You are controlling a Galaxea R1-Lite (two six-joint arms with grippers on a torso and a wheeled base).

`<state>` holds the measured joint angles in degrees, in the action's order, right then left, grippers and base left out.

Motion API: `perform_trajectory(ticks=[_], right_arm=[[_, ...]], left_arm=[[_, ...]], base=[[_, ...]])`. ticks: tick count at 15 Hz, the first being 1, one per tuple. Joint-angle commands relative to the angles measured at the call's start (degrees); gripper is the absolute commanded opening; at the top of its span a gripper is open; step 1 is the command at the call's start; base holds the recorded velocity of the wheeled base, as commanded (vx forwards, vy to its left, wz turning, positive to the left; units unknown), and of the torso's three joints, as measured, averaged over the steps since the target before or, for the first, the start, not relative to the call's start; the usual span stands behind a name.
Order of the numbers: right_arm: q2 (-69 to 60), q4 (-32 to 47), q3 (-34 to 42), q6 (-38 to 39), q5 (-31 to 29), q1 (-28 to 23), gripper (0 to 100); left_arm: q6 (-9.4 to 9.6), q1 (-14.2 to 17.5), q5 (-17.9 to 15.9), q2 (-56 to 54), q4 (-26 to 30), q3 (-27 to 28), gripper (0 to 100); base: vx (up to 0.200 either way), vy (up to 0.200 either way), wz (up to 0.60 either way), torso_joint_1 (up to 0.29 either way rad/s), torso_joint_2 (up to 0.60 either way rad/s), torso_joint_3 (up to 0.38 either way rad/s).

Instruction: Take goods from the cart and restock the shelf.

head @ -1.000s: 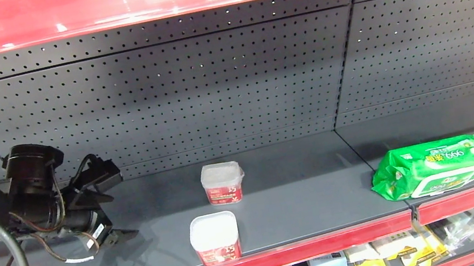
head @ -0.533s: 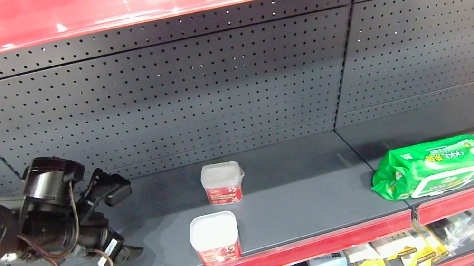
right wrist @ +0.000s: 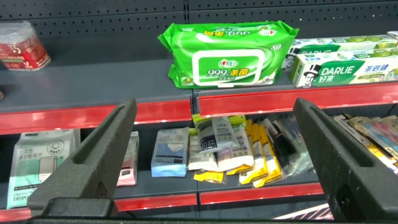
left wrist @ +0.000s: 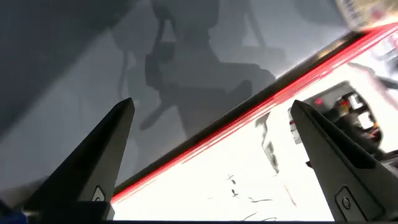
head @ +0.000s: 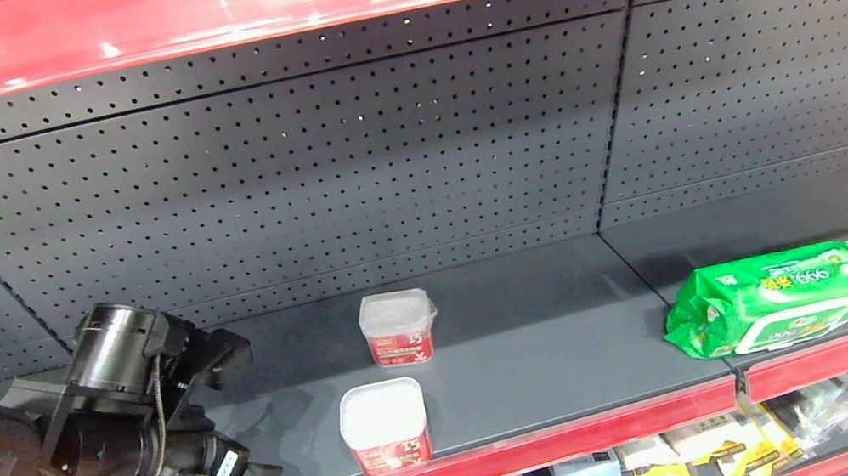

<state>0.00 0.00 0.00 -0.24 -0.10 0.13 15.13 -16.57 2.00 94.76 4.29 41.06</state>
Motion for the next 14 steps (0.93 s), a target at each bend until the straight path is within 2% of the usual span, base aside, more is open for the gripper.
perform_trajectory(ticks=[1, 2, 3, 4, 14], right_arm=[[0.0, 0.0, 0.0, 0.0, 0.0, 0.0, 100], [0.1, 0.0, 0.0, 0.0, 0.0, 0.0, 100], [0.0, 0.0, 0.0, 0.0, 0.0, 0.0, 100], [0.1, 0.0, 0.0, 0.0, 0.0, 0.0, 100], [0.0, 0.0, 0.0, 0.0, 0.0, 0.0, 100]], left_arm=[[-2.30, -1.0, -0.1, 1.4, -0.1, 1.3, 100], [-5.20, -1.7, -0.2, 2.4, -0.1, 2.0, 100], [-6.95, -2.1, -0.2, 3.0, -0.2, 2.1, 100], [-7.92, -2.3, -0.2, 3.2, -0.2, 2.3, 100], [-8.19, -2.4, -0.2, 7.7, -2.6, 4.2, 100]], base=[[0.000, 0.000, 0.00, 0.000, 0.00, 0.000], [0.000, 0.000, 0.00, 0.000, 0.00, 0.000], [0.000, 0.000, 0.00, 0.000, 0.00, 0.000], [0.000, 0.000, 0.00, 0.000, 0.00, 0.000], [0.000, 0.000, 0.00, 0.000, 0.00, 0.000]])
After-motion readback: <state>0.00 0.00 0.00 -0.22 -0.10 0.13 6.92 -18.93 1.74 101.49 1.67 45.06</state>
